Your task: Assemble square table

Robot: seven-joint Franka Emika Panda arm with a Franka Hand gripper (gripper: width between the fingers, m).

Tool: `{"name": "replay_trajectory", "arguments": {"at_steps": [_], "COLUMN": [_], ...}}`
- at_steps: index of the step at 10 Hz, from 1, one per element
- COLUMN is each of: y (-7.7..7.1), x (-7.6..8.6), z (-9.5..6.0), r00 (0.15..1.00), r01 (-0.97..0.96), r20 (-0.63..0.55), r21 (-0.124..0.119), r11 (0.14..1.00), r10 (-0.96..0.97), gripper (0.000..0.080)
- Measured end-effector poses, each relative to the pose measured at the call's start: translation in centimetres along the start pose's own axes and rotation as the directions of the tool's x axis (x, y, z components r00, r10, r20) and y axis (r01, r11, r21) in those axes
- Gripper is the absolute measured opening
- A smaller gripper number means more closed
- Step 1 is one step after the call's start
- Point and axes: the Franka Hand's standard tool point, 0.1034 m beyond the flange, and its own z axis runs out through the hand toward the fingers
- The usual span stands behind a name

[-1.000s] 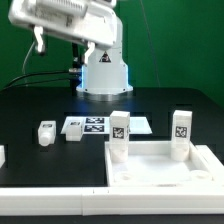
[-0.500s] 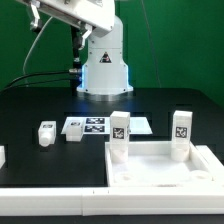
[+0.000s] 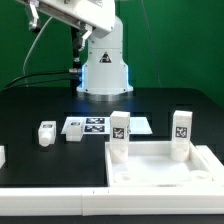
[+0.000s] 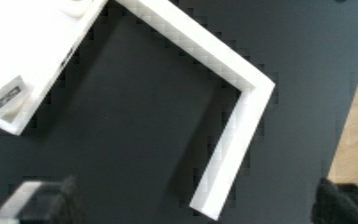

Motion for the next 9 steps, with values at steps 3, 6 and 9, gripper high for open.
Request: {"name": "replay_trajectory", "arguments": {"at_steps": [3, 6, 9], "y": [2.2, 2.5, 1.8], "x": [-0.1, 0.5, -0.3], "z": [0.8, 1.3, 1.6], "r00": [0.999, 0.999, 0.999], "r01": [-0.033, -0.026, 0.010], "r20": [-0.026, -0.042, -0.034], "r21": [-0.014, -0.019, -0.011], "r11": [0.999, 0.999, 1.000], "r10": [0.033, 0.025, -0.010], "gripper": [0.0649, 0.0649, 0.0649]}}
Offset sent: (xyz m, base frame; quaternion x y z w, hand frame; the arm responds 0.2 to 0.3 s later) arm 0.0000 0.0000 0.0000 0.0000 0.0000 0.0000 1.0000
